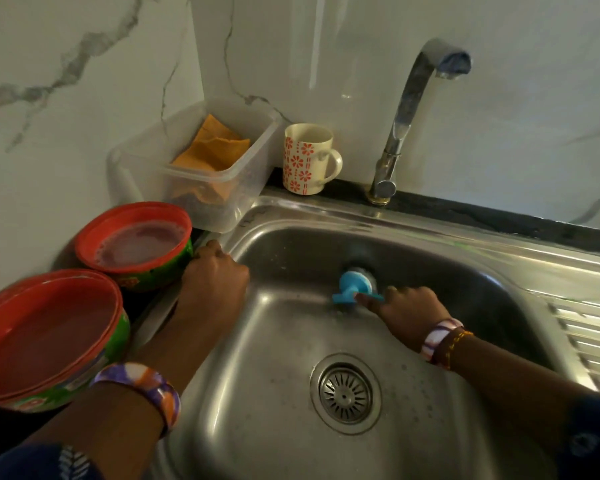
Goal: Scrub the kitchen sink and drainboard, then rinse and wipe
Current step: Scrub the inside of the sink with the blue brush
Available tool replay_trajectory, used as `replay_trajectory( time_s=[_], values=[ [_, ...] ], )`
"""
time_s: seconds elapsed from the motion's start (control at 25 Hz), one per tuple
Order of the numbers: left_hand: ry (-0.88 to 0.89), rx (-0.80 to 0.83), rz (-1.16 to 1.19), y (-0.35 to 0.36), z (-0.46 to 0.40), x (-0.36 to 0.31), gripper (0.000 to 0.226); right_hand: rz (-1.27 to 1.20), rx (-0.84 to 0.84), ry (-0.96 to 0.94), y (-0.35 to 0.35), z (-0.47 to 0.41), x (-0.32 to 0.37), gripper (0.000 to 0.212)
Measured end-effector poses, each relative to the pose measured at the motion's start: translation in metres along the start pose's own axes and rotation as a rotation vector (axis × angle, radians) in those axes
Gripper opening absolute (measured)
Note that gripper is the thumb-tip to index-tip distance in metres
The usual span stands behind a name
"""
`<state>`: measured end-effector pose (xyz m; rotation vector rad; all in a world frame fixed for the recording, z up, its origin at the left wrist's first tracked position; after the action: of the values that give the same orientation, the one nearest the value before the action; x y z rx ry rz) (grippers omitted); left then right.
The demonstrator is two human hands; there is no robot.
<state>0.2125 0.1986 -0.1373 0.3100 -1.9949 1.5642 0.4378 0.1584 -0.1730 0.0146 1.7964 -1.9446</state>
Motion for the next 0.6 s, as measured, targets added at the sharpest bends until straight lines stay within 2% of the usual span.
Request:
replay_trajectory(
  time_s=[0.04,0.08,0.16,0.2,0.24,0.4,0.48,0.52,0.6],
  values=[
    [-0.001,0.023,0.004,0.002,-0.001,0.000,0.012,-0.029,-0.080,0.030,-0.005,0.004,-0.007,0.065],
    [-0.010,0.002,0.011,-0.001,0.000,-0.001,0.010,-0.003,-0.084,0.076,-0.006,0.005,-0.008,0.068],
    [-0.024,-0.009,-0.020,-0.004,0.000,-0.001,0.009,0.004,0.005,0.024,0.000,0.013,-0.007,0.053],
    [-0.042,-0.007,-0.024,-0.008,0.001,0.001,0.012,-0.014,0.076,0.067,0.006,0.025,-0.006,0.045],
    [-0.039,-0.025,-0.025,-0.010,0.001,0.004,0.015,-0.043,0.134,0.130,0.008,0.033,-0.011,0.042],
    [-0.052,-0.070,0.004,-0.009,-0.002,-0.001,0.012,0.042,0.049,0.477,-0.008,0.072,-0.058,0.035],
    [-0.072,-0.036,-0.004,-0.012,0.003,0.000,0.018,0.075,0.105,0.372,0.013,0.079,-0.038,0.035],
    [-0.062,-0.047,0.011,-0.014,0.006,0.001,0.020,0.056,0.213,0.311,0.023,0.078,-0.020,0.035],
    [-0.034,-0.107,0.065,-0.016,0.007,0.004,0.022,0.042,0.287,0.338,0.022,0.069,-0.020,0.035]
  ],
)
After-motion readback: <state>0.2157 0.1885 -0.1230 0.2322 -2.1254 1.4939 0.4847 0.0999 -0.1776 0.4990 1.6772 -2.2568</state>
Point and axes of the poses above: each hand's wrist, its own z-axis away from the middle knuckle, its own y-axis out of the palm, x = y × z, the point moved 6 cm from there along -z, towards the middle knuckle, and after that the axes turned 7 degrees about -z, right-handed, at the moved point
